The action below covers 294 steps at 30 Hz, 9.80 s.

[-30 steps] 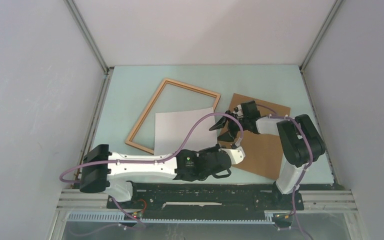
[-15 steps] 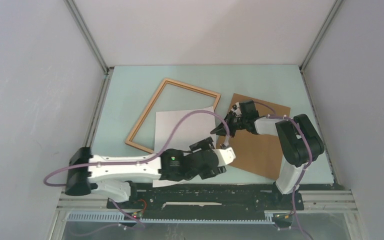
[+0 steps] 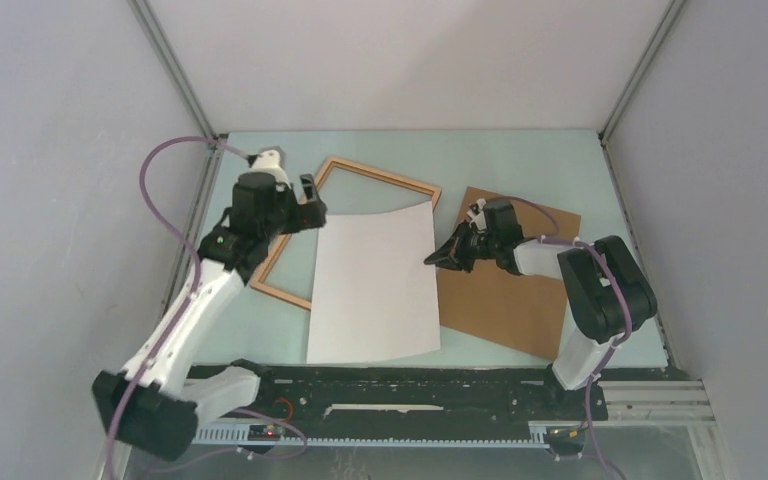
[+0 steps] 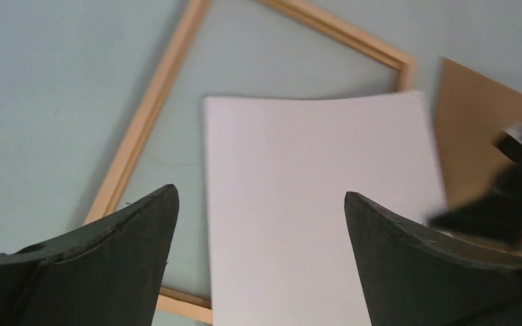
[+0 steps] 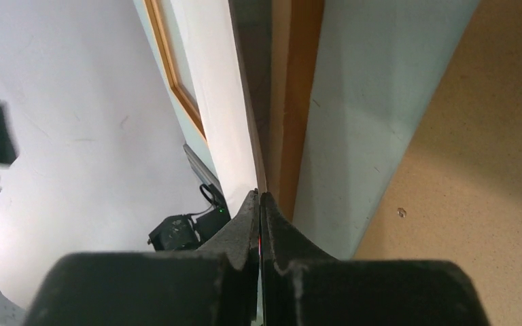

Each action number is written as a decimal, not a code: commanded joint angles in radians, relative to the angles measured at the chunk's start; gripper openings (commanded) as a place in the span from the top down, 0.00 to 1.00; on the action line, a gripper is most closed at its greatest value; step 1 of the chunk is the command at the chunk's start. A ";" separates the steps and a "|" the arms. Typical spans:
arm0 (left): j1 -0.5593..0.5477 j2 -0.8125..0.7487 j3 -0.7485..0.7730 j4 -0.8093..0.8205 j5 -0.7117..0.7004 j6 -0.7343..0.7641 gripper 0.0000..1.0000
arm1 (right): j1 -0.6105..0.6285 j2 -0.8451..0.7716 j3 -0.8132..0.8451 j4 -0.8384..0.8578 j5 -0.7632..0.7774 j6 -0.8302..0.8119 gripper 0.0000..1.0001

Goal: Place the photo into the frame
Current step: Turn over the photo from the photo frame, then move the photo frame item to the center of the board, then pick up the photo frame item at the center of the board.

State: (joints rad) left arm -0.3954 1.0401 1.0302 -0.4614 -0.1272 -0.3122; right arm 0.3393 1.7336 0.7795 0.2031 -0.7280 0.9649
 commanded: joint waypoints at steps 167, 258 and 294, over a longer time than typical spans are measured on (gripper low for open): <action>-0.447 0.765 0.430 -0.018 0.195 -0.408 0.00 | -0.548 -0.629 -0.155 -0.695 0.536 -0.326 0.17; -0.122 0.708 0.130 0.166 0.589 -0.323 0.00 | -0.462 -0.337 -0.250 -0.491 0.237 -0.371 0.23; -0.100 0.658 0.037 0.347 0.657 -0.412 0.39 | -0.454 -0.258 -0.175 -0.506 0.182 -0.439 0.24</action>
State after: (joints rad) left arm -0.4961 1.8252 1.1149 -0.2230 0.4454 -0.6537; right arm -0.1314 1.4551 0.6102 -0.2901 -0.5846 0.5617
